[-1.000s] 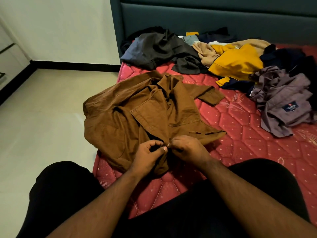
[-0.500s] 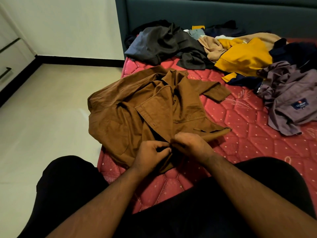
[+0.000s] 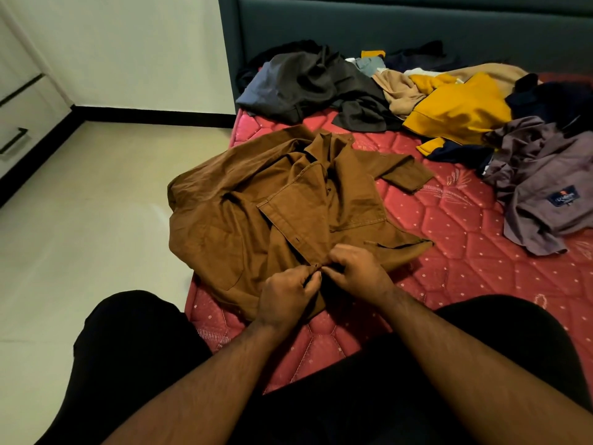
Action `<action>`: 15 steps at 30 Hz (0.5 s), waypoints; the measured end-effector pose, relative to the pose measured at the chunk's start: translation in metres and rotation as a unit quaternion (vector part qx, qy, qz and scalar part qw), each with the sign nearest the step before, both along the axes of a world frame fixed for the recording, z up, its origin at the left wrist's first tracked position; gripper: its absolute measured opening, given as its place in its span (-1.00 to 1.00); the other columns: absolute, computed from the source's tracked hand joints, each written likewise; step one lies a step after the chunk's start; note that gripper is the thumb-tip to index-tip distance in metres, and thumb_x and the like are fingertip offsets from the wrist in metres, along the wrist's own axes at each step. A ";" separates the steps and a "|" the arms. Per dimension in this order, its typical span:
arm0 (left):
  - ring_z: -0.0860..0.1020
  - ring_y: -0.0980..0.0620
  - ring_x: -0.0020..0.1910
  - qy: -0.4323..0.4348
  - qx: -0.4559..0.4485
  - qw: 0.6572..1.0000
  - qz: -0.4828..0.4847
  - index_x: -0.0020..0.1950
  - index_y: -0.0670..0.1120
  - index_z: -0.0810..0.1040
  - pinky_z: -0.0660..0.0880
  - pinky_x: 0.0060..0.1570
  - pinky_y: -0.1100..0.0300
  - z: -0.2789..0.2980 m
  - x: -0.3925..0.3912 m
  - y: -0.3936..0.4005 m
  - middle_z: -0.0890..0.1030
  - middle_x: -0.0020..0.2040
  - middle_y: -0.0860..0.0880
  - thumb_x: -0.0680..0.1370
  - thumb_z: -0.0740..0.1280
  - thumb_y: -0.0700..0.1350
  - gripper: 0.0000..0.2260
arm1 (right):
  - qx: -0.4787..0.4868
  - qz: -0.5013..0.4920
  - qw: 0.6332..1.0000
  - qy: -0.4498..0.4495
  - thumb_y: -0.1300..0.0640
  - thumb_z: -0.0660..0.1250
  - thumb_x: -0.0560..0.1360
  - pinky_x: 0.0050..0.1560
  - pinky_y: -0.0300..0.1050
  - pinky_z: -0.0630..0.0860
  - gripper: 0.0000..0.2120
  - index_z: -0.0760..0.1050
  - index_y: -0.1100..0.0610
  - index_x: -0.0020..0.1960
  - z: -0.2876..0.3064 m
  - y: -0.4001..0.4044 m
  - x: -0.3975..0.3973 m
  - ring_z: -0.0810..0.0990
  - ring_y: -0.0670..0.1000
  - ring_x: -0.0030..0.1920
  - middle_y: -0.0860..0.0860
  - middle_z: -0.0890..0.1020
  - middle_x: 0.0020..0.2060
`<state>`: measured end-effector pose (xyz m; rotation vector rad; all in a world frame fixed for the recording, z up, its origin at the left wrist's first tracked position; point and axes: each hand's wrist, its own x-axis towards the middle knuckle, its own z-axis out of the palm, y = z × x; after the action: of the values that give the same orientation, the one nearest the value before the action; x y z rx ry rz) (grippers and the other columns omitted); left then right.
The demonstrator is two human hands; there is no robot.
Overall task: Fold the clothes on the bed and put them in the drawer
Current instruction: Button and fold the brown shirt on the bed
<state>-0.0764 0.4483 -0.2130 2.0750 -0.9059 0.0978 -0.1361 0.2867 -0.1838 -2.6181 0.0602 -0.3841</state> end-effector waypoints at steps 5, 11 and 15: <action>0.62 0.00 -0.35 -0.020 0.030 0.999 0.000 -0.17 -0.09 0.65 0.54 -0.39 0.06 -0.002 0.000 -0.001 0.66 -0.29 -0.03 0.55 0.18 0.13 -0.62 | 0.020 -0.014 1.000 0.014 0.10 0.37 0.37 -0.28 -0.08 0.48 -0.82 0.55 0.23 -0.29 -0.005 -0.004 0.003 0.58 0.06 -0.30 0.07 0.57 -0.36; 0.56 0.08 -0.42 -0.030 0.016 0.999 0.006 -0.26 -0.08 0.62 0.47 -0.45 0.21 0.001 -0.001 -0.002 0.62 -0.37 0.01 0.52 0.23 0.09 -0.68 | 0.040 0.002 0.999 -0.011 0.25 0.46 0.29 -0.32 -0.35 0.21 -0.83 0.48 0.19 -0.37 0.000 -0.003 0.003 0.41 -0.15 -0.33 -0.02 0.48 -0.43; 0.59 0.08 -0.37 -0.028 0.025 0.999 -0.008 -0.20 -0.07 0.65 0.53 -0.39 0.13 -0.001 0.000 0.001 0.66 -0.31 0.02 0.53 0.21 0.10 -0.67 | 0.020 0.019 1.000 -0.010 0.27 0.48 0.27 -0.30 -0.37 0.20 -0.80 0.45 0.19 -0.38 -0.001 -0.003 0.002 0.42 -0.09 -0.34 0.04 0.50 -0.43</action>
<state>-0.0763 0.4493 -0.2142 2.1206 -0.9666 0.1261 -0.1338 0.2840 -0.1844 -2.5718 0.0108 -0.3905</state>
